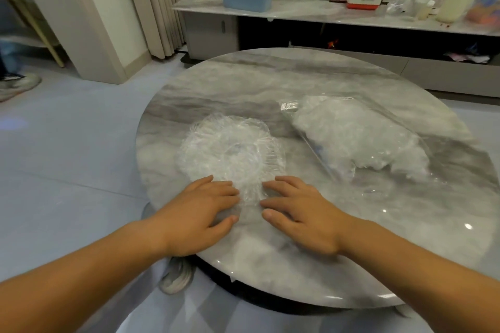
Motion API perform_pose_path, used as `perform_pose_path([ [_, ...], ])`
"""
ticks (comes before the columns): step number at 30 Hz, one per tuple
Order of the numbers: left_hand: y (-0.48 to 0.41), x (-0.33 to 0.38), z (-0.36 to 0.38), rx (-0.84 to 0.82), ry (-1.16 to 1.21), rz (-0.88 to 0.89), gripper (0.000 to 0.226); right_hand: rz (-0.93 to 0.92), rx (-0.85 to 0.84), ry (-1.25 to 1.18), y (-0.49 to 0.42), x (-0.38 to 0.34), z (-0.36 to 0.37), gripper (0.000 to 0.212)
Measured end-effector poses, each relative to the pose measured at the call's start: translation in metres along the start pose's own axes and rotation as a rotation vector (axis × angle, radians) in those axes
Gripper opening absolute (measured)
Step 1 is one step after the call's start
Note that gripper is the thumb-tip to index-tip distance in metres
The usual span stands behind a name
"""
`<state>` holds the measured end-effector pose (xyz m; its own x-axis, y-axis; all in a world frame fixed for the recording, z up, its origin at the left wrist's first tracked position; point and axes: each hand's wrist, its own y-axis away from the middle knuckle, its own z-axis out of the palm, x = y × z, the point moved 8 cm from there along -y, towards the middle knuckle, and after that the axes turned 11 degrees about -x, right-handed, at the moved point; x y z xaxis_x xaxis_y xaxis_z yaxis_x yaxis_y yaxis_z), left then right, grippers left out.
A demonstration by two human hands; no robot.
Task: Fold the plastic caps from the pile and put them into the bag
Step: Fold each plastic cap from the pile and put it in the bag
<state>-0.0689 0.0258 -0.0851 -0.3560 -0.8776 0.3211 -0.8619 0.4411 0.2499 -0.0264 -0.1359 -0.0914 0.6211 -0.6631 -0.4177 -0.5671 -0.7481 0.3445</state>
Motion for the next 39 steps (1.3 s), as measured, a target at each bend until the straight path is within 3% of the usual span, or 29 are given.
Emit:
perform_pose_path([
  [8,0.005,0.012,0.009,0.015,0.05,0.125,0.05,-0.101,0.079,0.135,0.027,0.001,0.003,0.072],
  [15,0.011,0.019,0.012,0.007,0.111,0.206,0.031,-0.035,0.148,0.072,0.065,0.025,0.009,0.074],
  [21,0.006,0.017,0.021,-0.055,0.079,0.166,0.05,-0.089,0.206,-0.039,0.079,0.02,0.002,0.066],
  [29,0.0,0.021,0.026,-0.087,0.078,0.178,0.065,-0.085,0.014,0.068,0.066,0.007,0.018,0.064],
  [34,0.0,0.015,0.026,-0.052,0.105,0.159,0.068,-0.08,0.046,0.037,0.062,0.007,0.02,0.083],
  [39,0.002,0.01,0.011,0.097,0.31,0.056,0.075,-0.115,0.199,-0.13,0.068,0.007,0.005,0.056],
])
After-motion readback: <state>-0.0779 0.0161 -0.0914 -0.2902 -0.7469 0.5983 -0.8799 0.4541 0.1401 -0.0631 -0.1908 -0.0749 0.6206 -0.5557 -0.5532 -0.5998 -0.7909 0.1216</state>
